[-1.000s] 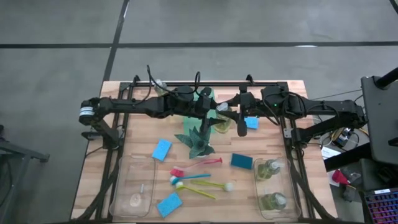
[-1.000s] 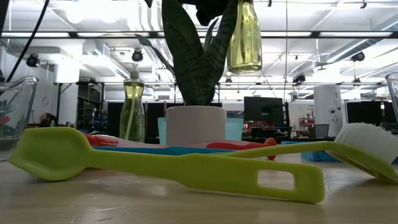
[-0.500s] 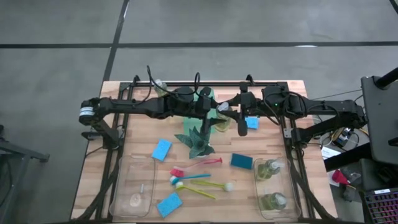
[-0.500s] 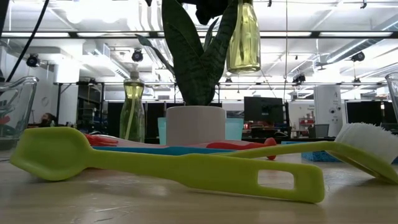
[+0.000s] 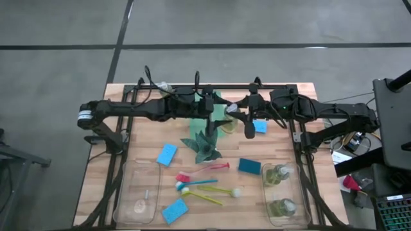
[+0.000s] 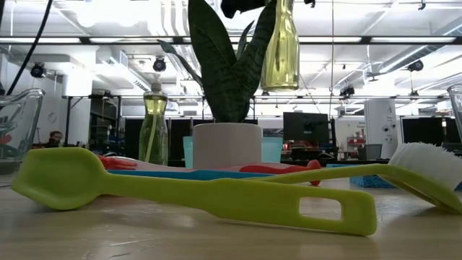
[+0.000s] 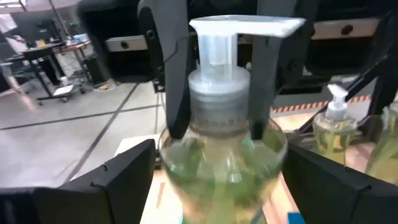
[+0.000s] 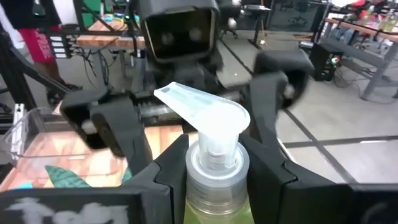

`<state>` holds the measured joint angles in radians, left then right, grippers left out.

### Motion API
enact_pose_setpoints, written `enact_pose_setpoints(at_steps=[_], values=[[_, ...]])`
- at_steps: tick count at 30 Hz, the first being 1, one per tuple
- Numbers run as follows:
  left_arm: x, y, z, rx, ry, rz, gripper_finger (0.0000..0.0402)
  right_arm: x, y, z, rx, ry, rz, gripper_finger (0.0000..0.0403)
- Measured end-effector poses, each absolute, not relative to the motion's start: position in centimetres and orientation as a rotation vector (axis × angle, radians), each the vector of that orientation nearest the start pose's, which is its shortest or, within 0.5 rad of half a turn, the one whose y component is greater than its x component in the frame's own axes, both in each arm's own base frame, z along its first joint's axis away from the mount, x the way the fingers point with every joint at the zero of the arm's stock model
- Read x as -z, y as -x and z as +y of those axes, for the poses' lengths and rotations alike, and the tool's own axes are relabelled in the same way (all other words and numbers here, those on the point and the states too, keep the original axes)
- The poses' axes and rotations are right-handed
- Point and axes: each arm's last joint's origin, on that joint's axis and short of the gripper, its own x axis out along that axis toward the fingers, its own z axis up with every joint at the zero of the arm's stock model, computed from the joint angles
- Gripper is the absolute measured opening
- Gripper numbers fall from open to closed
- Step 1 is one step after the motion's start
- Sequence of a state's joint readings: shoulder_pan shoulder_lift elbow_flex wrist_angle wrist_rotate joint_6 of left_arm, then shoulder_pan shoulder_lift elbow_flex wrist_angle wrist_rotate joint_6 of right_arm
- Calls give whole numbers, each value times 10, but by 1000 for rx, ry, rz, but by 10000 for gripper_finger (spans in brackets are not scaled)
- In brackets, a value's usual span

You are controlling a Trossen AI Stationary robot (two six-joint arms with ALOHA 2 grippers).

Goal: Pick & Place Kitchen Sink Supplies
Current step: Put the yellow soap dispenser into the right transparent bin

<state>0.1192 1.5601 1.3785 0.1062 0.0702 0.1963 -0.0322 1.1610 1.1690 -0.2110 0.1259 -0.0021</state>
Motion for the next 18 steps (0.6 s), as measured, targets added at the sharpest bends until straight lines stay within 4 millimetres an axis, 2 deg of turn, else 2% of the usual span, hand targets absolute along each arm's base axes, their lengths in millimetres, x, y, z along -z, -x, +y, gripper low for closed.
enact_pose_setpoints(at_steps=[4,9,18], values=[[-386,-350,41,-71,-226,88,330,-388,-249,-12,185,14,221,115],[-392,-331,39,-67,-242,146,330,-399,-236,-12,193,11,174,114],[-392,-320,37,-52,-219,198,330,-410,-203,-12,223,-53,163,114]])
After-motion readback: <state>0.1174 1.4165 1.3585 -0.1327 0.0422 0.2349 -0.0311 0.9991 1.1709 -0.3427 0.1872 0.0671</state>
